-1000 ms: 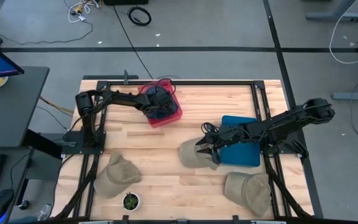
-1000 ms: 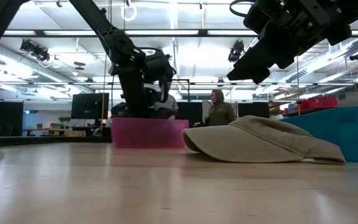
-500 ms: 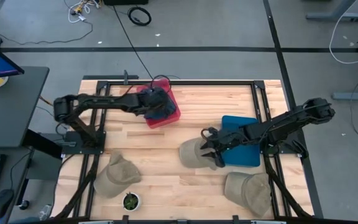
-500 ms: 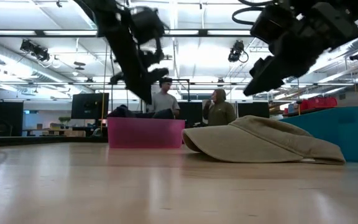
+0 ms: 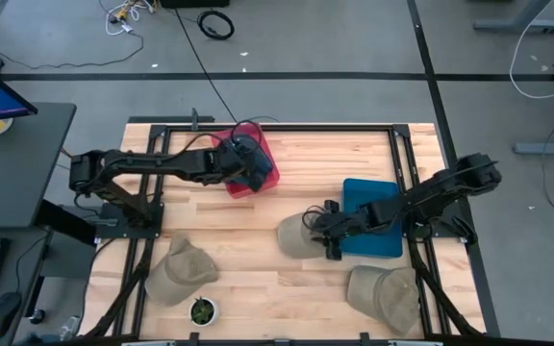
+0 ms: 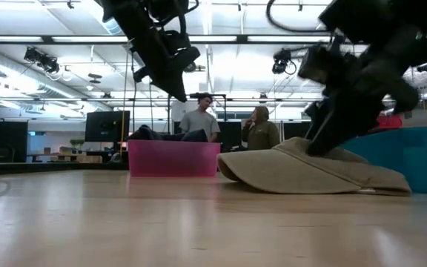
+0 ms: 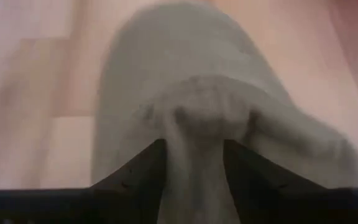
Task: Pick & Place hat
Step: Put the middle brown cap into the blue bin
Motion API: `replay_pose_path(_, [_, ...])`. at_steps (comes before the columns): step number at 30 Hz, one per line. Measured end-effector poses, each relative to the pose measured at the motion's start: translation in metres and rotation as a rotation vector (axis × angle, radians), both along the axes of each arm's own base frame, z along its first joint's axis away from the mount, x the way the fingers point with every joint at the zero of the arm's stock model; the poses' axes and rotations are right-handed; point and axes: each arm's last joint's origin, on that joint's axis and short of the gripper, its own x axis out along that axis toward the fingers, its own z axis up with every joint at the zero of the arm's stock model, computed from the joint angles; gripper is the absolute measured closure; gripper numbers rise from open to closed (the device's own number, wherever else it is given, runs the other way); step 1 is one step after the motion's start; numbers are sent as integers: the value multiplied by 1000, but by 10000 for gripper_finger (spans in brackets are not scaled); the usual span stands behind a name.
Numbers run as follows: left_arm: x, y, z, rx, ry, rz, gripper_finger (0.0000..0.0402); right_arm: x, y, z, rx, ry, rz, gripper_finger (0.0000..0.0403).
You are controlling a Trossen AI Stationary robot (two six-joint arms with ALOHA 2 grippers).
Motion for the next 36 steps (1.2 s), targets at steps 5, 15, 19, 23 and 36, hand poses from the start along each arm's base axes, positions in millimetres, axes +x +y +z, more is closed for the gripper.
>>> replay_pose_path(5, [1,-3,0,4,5,-15,388,11,-2,-17,78,-5,-67,237])
replay_pose_path(15, [1,-3,0,6,7,-16,388,22,-12,-25,151,-65,-210,384])
replay_pose_path(19, [1,-3,0,6,8,-16,388,32,-12,2,150,-159,-252,380])
replay_pose_path(23, [1,-3,0,6,8,-15,388,37,-14,48,77,-231,-326,393])
replay_pose_path(36, [0,-3,-1,5,15,-16,388,-29,-17,156,-38,-143,-801,392])
